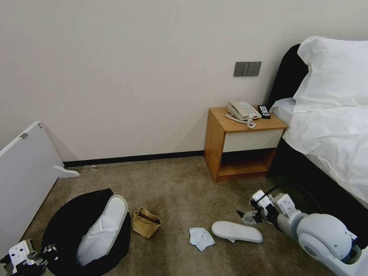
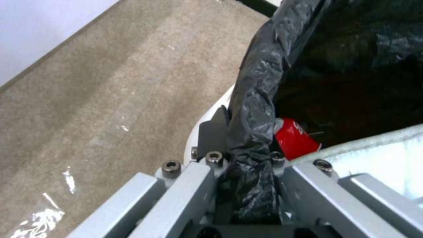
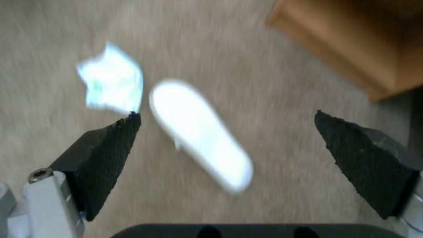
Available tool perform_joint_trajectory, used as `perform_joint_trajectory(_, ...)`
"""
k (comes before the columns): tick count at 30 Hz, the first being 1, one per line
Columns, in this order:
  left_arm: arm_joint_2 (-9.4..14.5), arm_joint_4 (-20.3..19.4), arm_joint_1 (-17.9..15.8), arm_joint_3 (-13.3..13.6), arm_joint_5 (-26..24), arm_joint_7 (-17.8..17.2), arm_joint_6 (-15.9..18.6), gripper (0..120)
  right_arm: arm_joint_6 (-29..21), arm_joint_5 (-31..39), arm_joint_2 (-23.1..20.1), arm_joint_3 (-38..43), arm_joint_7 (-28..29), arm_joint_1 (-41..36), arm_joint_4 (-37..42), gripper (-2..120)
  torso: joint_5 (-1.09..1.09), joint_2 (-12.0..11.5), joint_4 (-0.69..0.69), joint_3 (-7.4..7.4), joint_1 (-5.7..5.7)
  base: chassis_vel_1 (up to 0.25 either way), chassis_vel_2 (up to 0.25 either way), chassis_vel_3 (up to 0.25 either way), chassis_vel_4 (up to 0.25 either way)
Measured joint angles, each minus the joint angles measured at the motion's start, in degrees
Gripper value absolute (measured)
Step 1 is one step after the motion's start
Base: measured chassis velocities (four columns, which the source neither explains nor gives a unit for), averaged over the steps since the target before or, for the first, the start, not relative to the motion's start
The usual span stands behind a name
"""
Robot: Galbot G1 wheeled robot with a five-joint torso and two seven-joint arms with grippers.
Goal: Pick up the trash bin, then pick up the garbage from the floor and place it into the trash bin.
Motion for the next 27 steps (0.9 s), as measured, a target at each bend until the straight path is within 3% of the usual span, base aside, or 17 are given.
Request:
perform_joint_trajectory(6,-0.25,0.96,-0.37,1.35,0.63,-0.07,0.0,2,0.93,-4.08,0.51,-0.43,-2.18,-2.6,-3.18,100,0.0,0.0,0.0,0.0,0.0,0.0,0.0,0.0,0.0)
perform_joint_trajectory(16,-0.24,1.9,-0.92,2.8,1.48,-0.01,0.0,2,6.4,-6.89,4.44,-1.89,-0.48,-2.75,-10.03,100,0.0,0.0,0.0,0.0,0.0,0.0,0.0,0.0,0.0)
perform_joint_trajectory(27,-0.54,3.37,-1.64,3.77,2.83,0.1,0.0,2,11.43,-8.36,10.61,-8.5,2.42,3.97,-18.8,100,0.0,0.0,0.0,0.0,0.0,0.0,0.0,0.0,0.0)
